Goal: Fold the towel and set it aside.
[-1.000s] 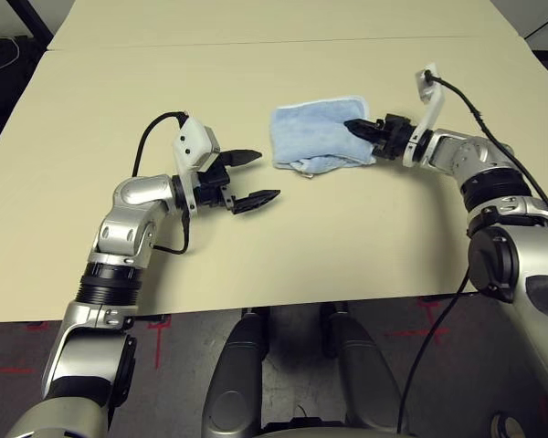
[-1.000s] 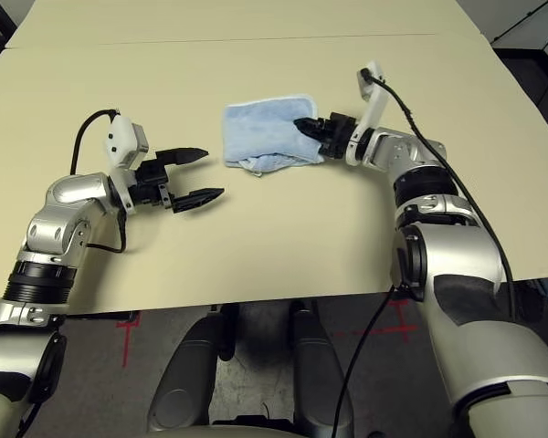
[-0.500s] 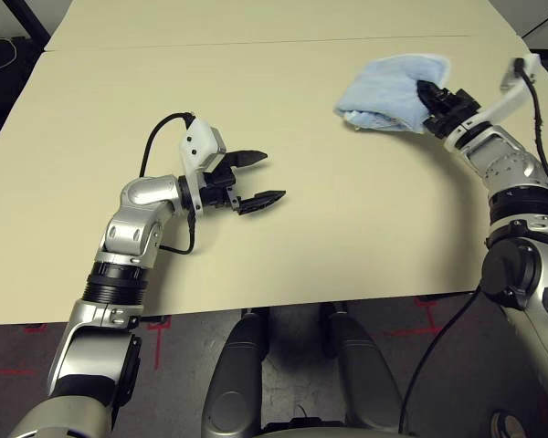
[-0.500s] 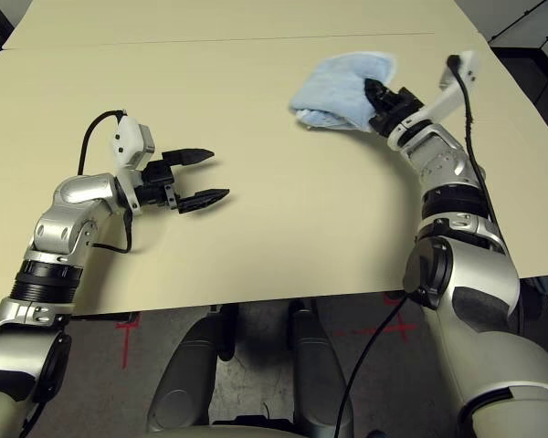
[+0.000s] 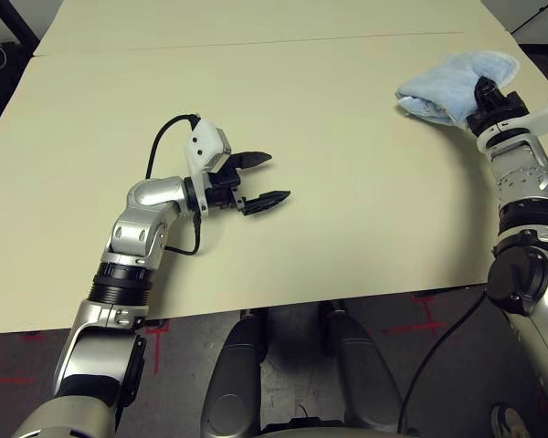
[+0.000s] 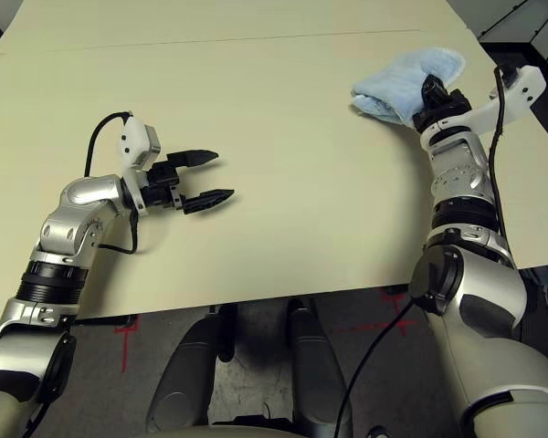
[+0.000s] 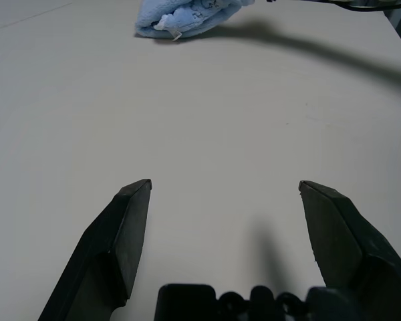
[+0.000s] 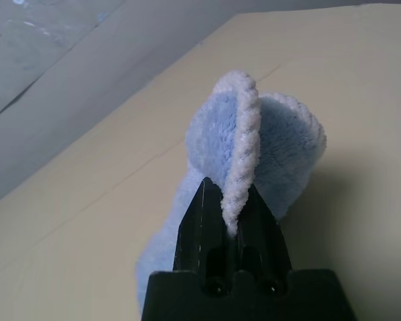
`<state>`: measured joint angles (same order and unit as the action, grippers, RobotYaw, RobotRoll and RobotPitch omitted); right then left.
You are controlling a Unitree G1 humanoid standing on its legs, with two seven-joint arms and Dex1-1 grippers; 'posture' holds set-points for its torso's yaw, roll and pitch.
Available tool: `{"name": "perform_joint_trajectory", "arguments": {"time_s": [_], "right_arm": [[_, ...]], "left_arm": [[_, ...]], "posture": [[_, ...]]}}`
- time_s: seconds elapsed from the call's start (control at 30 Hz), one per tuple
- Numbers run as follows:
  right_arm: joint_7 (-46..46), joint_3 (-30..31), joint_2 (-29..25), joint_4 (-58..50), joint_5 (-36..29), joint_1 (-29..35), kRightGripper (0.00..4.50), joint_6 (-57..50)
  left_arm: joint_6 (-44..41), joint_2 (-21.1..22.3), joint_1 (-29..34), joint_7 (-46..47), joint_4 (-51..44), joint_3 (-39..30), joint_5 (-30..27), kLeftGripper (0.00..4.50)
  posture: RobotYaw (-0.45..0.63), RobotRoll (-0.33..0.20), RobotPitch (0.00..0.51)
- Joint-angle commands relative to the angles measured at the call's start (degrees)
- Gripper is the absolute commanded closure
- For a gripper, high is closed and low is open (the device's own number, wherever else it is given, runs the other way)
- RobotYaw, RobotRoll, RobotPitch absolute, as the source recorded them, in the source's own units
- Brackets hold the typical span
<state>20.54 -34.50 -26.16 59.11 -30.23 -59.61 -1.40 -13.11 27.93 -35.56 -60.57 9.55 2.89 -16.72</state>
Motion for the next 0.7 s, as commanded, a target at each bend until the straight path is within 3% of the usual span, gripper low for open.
{"name": "perform_joint_trajectory", "arguments": {"time_s": [0.03, 0.27, 0.37, 0.67, 0.7], "right_arm": [[-1.6, 0.0, -1.4, 1.2, 0.5, 0.4, 4.47, 1.1], [-2.4, 1.7, -2.0, -2.5, 1.2, 4.7, 4.47, -2.3], [-4.1, 1.9, -2.5, -5.8, 0.9, 7.3, 3.59, -4.6], [-9.0, 1.0, -0.6, -24.7, -2.7, 17.8, 0.21, -15.3], [-9.1, 1.0, -0.6, -26.8, -3.2, 18.9, 0.02, -16.3]], "left_arm": [[-0.5, 0.2, 1.0, -0.3, -1.3, 0.6, -0.3, 0.0], [-0.9, 0.3, 0.4, -0.8, -1.0, 1.1, -0.1, 0.0], [-0.8, 0.2, -0.1, -0.9, -0.3, 1.3, 0.1, 0.0], [-0.6, -0.1, -0.9, -1.1, 0.8, 1.6, 0.0, 0.0], [-0.6, -0.1, -0.9, -1.1, 0.9, 1.5, 0.0, 0.0]], "posture": [[0.01, 0.0, 0.238], [-0.01, 0.0, 0.237], [-0.02, 0.0, 0.236], [-0.03, 0.0, 0.237], [-0.03, 0.0, 0.237]]}}
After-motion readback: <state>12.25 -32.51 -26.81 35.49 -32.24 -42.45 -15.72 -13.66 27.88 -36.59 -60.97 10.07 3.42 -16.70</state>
